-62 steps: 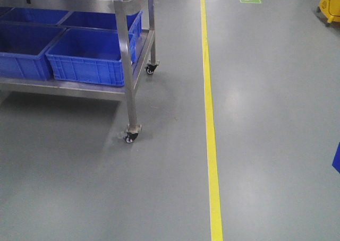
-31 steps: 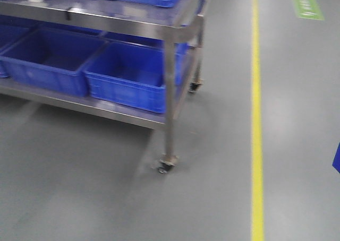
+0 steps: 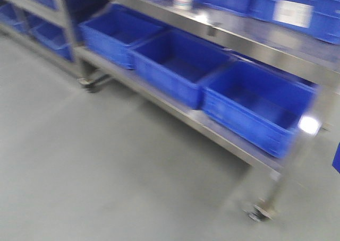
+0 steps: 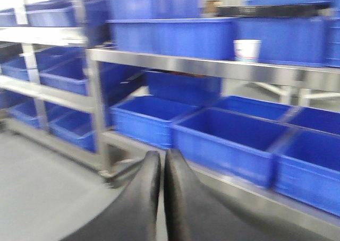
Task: Pour parts from conveyor to right shelf
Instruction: 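Turn and drive down the aisle between blue bin shelves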
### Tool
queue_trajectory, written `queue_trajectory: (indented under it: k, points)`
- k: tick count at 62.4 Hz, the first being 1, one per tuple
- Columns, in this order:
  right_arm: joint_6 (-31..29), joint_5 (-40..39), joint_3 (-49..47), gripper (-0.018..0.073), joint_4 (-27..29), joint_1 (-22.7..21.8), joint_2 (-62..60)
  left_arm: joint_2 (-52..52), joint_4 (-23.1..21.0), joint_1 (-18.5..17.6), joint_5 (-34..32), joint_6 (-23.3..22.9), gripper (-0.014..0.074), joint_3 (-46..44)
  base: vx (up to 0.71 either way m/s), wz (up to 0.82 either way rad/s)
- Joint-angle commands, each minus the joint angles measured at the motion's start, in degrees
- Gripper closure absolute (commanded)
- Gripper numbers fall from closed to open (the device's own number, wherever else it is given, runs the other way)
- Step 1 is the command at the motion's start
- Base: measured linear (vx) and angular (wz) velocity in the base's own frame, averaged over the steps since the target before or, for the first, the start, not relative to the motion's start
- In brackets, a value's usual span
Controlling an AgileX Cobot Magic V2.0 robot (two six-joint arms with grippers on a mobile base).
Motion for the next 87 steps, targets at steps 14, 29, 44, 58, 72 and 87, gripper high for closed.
queue_trajectory:
  k: [14,29,44,58,72,87]
  points:
    - [-0.3,-4.5,-1.7,0.0568,0.1,0.1,0.5,-0.8,-0.2,0.0,-4.3,-0.2,0.0603,1.8,0.24,0.8]
    - [-0.3,-4.5,-1.7,0.0568,0.1,0.1,0.5,-0.8,-0.2,0.0,-4.3,-0.2,0.0603,1.8,0.19,0.74]
    - [-0.3,-4.5,-1.7,0.0568,0.1,0.1,0.5,-0.8,-0.2,0.0,-4.3,-0.2,0.0603,1.8,0.19,0.74]
    - [-0.3,-4.5,-1.7,0.0568,0.1,0.1,0.5,-0.8,-0.2,0.0,-4.3,-0.2,0.0603,1.8,0.17,0.67]
    - [-0.3,-4.5,-1.7,0.0568,0.1,0.1,0.5,-0.8,-0.2,0.0,-4.3,-0.2,0.0603,1.8,0.15,0.48]
    - [-0.3,-4.5,-1.7,0.0568,0.1,0.1,0.5,-0.8,-0.2,0.0,-4.3,-0.2,0.0603,1.8,0.18,0.22]
